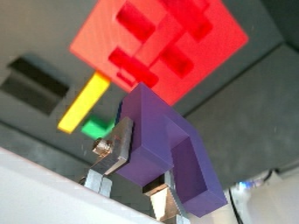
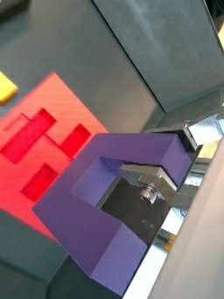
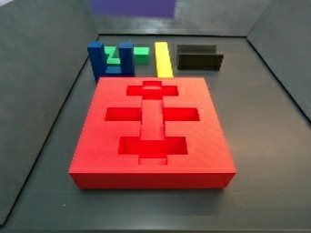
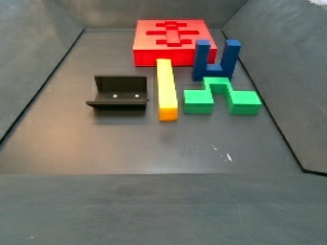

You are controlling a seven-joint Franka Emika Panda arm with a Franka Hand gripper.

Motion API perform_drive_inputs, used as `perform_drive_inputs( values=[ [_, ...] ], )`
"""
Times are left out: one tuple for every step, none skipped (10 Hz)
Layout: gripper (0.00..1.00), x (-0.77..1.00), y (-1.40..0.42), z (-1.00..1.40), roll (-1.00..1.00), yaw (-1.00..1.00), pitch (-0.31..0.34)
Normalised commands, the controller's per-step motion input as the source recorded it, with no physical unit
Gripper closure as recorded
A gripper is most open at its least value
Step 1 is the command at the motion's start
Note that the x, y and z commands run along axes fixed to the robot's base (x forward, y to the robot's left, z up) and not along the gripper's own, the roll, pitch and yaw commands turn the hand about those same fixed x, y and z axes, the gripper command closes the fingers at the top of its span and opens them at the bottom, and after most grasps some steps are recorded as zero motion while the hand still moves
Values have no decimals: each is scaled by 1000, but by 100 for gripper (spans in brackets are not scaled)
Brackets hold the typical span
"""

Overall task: Pick up the purple object. Move up. Place the purple object on the fixture. Regrasp the purple object. Move to above the board. Insert the purple object.
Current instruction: Insert the purple object.

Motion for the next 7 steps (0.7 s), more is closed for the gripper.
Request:
perform_drive_inputs(
  values=[
    [100, 229, -543, -643, -121, 34, -187],
    [100, 140, -623, -691, -83, 94, -171],
    [100, 0, -640, -726, -57, 203, -159],
    [100, 0, -586, -734, -47, 220, -146],
    [100, 23, -326, -671, -64, 109, -149],
    [100, 109, -120, -737, -99, 71, -179],
    [100, 111, -111, -737, -101, 83, -180]
  ],
)
